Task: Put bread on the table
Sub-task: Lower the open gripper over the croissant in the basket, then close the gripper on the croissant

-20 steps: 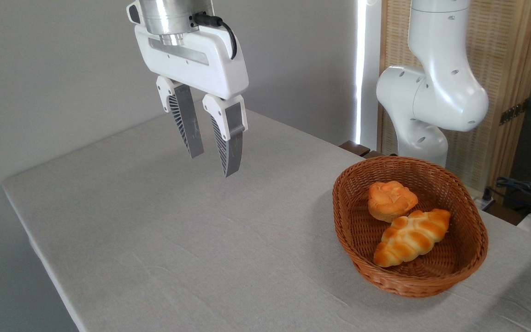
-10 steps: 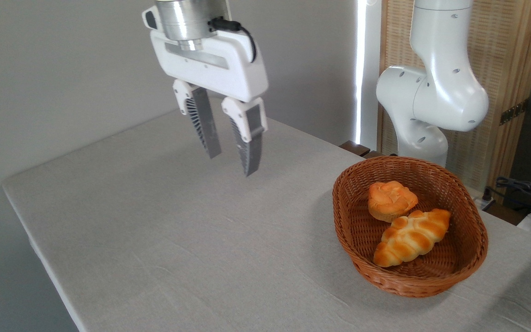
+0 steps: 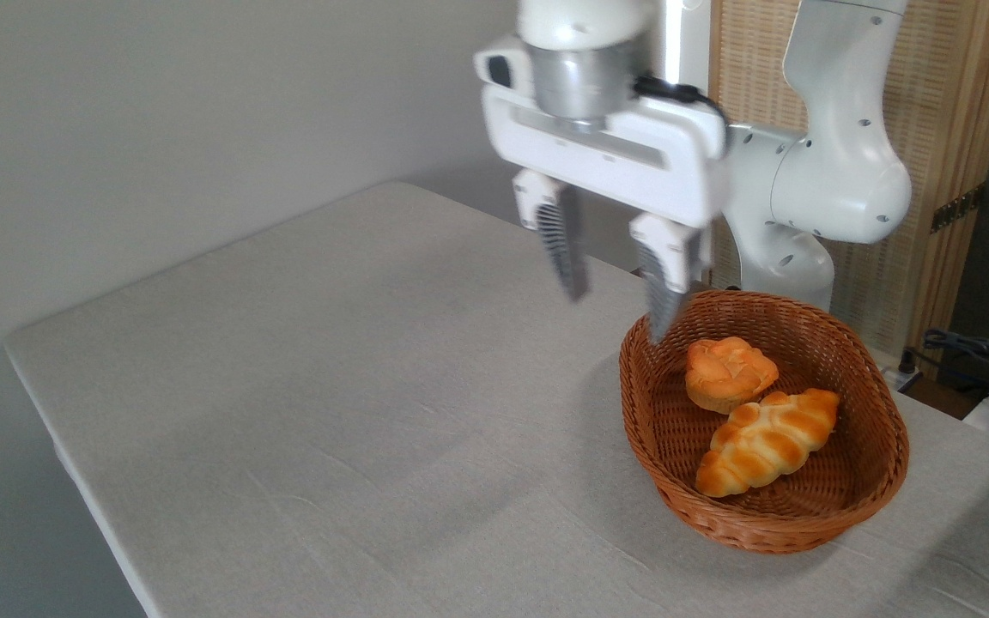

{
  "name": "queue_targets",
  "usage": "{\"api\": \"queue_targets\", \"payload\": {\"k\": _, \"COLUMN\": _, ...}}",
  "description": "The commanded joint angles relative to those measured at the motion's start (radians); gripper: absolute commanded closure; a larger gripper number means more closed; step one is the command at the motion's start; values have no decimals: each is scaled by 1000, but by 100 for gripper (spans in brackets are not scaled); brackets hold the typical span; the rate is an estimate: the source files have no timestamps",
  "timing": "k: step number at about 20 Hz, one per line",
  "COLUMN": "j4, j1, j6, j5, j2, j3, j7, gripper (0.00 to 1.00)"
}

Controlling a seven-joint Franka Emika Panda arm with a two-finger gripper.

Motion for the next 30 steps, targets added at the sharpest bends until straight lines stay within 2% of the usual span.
{"api": "queue_targets", "payload": {"k": 1, "j4": -120, "j1": 87, "j6": 17, "j5": 51, "j2": -95, "j3": 7, "j7": 201, "gripper": 0}}
{"api": "queue_targets", "payload": {"k": 2, "j4": -140, "j1": 99, "j6": 22, "j5": 63, "j2": -104, "j3": 7, "j7": 212, "gripper": 0}}
{"api": "queue_targets", "payload": {"k": 5, "j4": -241, "j1": 125, "j6": 67, "j5": 141, "j2": -139, "j3": 9, "j7": 214, "gripper": 0}}
{"api": "queue_targets", "payload": {"k": 8, "j4": -315, "j1": 154, "j6": 156, "j5": 144, "j2": -156, "j3": 19, "j7": 212, "gripper": 0}}
{"api": "queue_targets", "payload": {"k": 13, "j4": -383, "j1": 154, "j6": 255, "j5": 148, "j2": -152, "j3": 108, "j7": 214, "gripper": 0}}
{"api": "queue_targets", "payload": {"k": 19, "j4": -458, "j1": 151, "j6": 373, "j5": 163, "j2": -132, "j3": 110, "j7": 217, "gripper": 0}}
{"api": "queue_targets", "payload": {"k": 27, "j4": -472, "j1": 148, "j6": 397, "j5": 163, "j2": -121, "j3": 110, "j7": 218, "gripper": 0}}
{"api": "queue_targets", "payload": {"k": 28, "j4": -473, "j1": 147, "j6": 399, "j5": 163, "j2": -118, "j3": 110, "j7": 220, "gripper": 3}}
{"api": "queue_targets", "payload": {"k": 30, "j4": -475, "j1": 145, "j6": 399, "j5": 163, "j2": -115, "j3": 111, "j7": 218, "gripper": 28}}
